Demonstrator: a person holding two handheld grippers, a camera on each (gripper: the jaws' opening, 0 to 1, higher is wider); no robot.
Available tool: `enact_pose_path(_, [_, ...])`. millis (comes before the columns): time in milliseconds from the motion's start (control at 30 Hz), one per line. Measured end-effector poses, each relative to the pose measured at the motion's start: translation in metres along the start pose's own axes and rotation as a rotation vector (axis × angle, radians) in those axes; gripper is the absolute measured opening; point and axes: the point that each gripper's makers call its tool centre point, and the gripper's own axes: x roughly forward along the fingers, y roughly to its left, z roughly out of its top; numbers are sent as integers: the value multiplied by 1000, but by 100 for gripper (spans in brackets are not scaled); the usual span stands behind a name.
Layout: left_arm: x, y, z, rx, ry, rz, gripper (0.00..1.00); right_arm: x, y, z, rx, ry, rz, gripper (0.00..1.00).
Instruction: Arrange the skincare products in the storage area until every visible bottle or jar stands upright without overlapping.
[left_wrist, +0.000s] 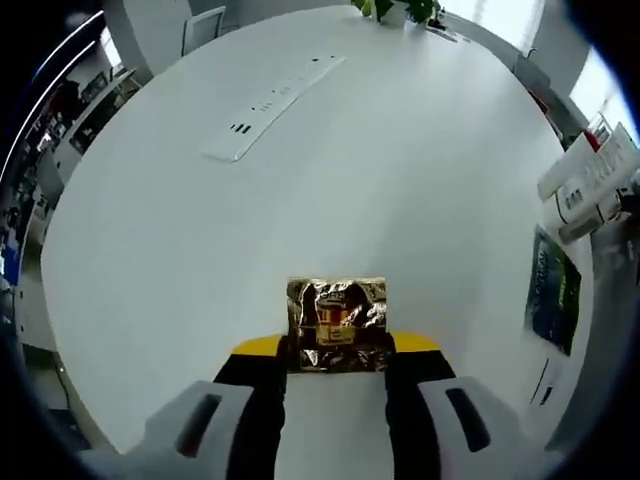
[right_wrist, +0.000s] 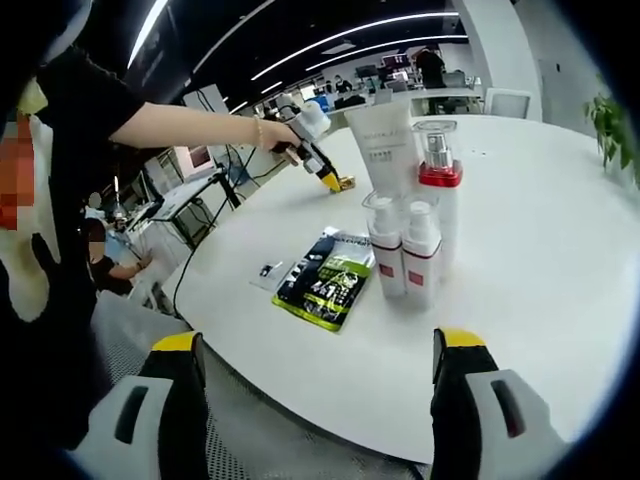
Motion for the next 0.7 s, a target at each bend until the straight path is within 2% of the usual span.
enact_pose_path(100, [-7, -2, 4, -48, -20, -2, 41, 0, 1, 1, -4, 0, 1, 94])
enact_pose_path(433, [-25, 5, 0, -158, -39, 53, 41, 0, 2, 2, -24, -5, 0, 94])
enact_pose_path(633, [-41, 0, -1, -225, -53, 69, 42, 0, 3, 4, -40, -15, -2, 95])
enact_pose_path(700, [-52, -10, -3, -244, -52, 81, 42, -1, 3, 5, -43, -21, -3, 95])
